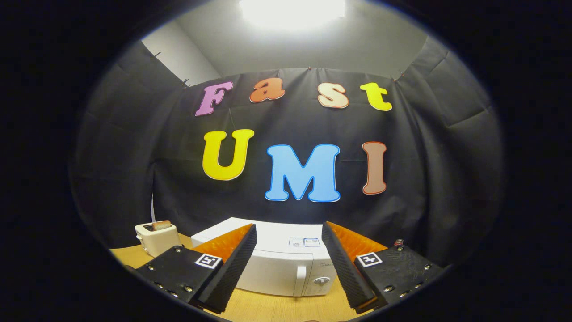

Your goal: Open the microwave, put the food inside, and close the microwave door.

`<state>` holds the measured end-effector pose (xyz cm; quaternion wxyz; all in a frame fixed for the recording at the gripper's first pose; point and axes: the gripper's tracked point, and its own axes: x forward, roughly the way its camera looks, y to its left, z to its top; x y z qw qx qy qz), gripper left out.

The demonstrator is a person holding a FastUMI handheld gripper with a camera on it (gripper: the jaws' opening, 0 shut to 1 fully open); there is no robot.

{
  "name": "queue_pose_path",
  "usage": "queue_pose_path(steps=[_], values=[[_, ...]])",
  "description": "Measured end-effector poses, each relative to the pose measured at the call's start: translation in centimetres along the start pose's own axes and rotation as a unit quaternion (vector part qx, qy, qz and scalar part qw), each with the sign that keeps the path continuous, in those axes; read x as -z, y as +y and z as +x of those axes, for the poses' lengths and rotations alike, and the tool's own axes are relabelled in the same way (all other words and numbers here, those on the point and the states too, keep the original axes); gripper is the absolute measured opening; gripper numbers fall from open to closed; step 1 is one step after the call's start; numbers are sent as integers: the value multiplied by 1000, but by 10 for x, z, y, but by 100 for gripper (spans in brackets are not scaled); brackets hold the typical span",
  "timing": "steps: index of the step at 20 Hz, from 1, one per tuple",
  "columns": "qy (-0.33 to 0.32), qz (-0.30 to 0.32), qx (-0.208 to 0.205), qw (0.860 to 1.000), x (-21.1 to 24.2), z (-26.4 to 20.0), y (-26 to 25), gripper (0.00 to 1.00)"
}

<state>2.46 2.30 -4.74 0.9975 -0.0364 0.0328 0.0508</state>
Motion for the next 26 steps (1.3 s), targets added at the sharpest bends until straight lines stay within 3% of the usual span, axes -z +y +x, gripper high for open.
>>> queue_pose_path(steps=[4,12,17,20,23,26], values=[[14,14,19,1000,21,22,-3,94],[47,37,10,998,100,78,-3,95],[54,60,20,997,124,92,-10,95],[87,72,4,994,151,98,-3,95],[113,60,19,992,169,101,-8,95],[131,32,24,991,193,104,-14,88]])
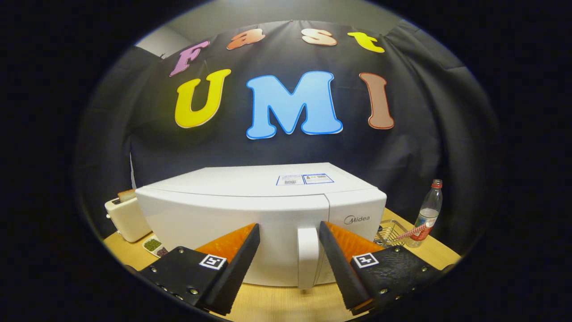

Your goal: Open the microwave, put the food inside, and close the microwave door.

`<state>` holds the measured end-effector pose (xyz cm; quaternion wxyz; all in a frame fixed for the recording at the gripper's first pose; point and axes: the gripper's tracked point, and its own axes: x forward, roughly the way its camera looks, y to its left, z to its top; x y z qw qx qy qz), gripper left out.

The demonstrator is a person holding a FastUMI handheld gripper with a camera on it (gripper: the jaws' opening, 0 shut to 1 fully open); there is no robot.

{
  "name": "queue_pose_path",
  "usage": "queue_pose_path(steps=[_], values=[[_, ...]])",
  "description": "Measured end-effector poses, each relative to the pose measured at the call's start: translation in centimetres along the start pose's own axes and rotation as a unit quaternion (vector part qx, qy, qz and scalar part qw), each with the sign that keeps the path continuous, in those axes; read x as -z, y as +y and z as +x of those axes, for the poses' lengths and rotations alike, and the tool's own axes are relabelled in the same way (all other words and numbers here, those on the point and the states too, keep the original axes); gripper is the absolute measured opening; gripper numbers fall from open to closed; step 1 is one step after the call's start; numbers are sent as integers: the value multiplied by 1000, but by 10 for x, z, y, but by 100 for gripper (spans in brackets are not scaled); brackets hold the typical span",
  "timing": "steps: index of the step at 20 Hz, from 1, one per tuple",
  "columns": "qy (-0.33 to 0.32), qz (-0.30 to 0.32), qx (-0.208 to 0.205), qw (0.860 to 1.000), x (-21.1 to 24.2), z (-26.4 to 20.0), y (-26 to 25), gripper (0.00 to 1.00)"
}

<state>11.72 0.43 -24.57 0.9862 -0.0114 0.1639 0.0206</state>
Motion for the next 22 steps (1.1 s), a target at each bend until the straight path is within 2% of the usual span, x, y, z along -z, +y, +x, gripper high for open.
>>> queue_pose_path(steps=[3,7,9,10,11,12,14,17,18,22], values=[[-6,-22,4,1000,4,1,-3,87],[40,-7,-17,999,36,4,-3,87],[35,-9,-14,999,36,3,-6,87],[33,-15,-13,999,37,5,-6,77],[31,-23,-10,999,38,6,-6,77],[27,-37,17,999,38,8,-18,77],[28,-34,30,999,41,8,-17,36],[45,-2,19,999,42,6,-18,28],[54,12,14,998,42,6,-18,20],[76,43,1,996,44,5,-17,19]])
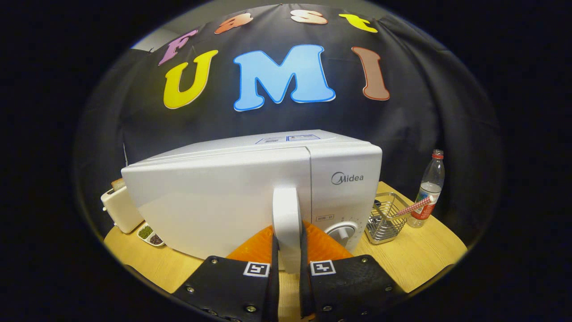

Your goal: Open the microwave, put the food inside, and close the microwave door.

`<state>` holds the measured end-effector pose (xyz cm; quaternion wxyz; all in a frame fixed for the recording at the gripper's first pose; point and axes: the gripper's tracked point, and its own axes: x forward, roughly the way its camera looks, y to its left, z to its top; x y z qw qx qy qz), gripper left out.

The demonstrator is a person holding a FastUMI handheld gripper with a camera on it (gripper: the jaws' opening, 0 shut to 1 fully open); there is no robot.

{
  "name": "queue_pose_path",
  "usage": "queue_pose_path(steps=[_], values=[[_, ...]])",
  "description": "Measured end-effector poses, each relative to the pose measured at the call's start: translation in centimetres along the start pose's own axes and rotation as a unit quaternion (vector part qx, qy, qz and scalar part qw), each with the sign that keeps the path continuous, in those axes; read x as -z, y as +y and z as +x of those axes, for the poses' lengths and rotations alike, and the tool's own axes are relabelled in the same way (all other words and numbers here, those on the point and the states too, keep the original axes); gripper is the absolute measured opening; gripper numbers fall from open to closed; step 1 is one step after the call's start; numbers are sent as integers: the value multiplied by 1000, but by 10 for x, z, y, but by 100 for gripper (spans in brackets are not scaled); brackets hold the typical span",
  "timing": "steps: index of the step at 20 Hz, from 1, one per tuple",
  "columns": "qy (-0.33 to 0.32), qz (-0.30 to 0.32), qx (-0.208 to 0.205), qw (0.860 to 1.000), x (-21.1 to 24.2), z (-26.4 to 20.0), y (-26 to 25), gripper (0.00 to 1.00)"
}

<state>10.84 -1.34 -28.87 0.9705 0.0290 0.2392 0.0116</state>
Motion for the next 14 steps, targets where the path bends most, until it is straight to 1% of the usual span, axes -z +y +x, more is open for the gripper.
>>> queue_pose_path(steps=[3,4,8,9,12,14], values=[[-13,-8,-4,1000,-2,-1,1,19],[-13,-15,0,1000,-1,0,0,12],[-17,-19,14,1000,0,-2,-1,12],[-11,-25,14,1000,1,-2,-1,12],[6,-15,16,1000,5,-15,2,12],[-1,-48,27,998,9,-33,4,12]])
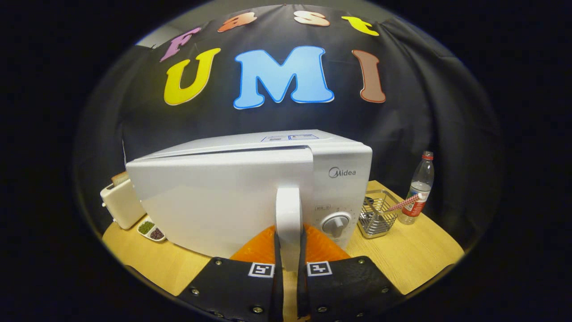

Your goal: Open the microwave, put the food inside, and close the microwave door.

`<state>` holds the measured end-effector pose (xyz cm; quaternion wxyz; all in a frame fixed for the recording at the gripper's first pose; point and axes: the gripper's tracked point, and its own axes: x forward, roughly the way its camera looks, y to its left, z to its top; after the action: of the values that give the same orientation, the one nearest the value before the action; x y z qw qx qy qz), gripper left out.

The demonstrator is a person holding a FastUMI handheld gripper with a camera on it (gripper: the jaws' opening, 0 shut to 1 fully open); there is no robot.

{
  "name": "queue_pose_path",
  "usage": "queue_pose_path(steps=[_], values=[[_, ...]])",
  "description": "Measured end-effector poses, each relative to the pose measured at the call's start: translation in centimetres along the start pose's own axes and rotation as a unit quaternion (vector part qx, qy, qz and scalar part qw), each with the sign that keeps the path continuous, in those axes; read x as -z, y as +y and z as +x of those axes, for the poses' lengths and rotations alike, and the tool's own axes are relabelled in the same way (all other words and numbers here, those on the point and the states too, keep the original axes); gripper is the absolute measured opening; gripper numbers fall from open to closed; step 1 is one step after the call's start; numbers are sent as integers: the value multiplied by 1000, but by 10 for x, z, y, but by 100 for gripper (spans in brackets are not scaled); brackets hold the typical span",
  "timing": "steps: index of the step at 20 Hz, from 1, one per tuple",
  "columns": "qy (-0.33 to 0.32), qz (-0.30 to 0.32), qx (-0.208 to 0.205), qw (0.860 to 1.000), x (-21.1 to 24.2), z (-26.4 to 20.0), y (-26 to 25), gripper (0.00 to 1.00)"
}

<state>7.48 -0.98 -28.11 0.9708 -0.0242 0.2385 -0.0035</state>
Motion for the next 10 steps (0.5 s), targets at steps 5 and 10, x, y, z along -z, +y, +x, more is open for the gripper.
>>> queue_pose_path(steps=[5,10], values=[[19,-11,-47,999,22,-69,29,12],[-12,-49,-83,995,36,-123,64,12]])
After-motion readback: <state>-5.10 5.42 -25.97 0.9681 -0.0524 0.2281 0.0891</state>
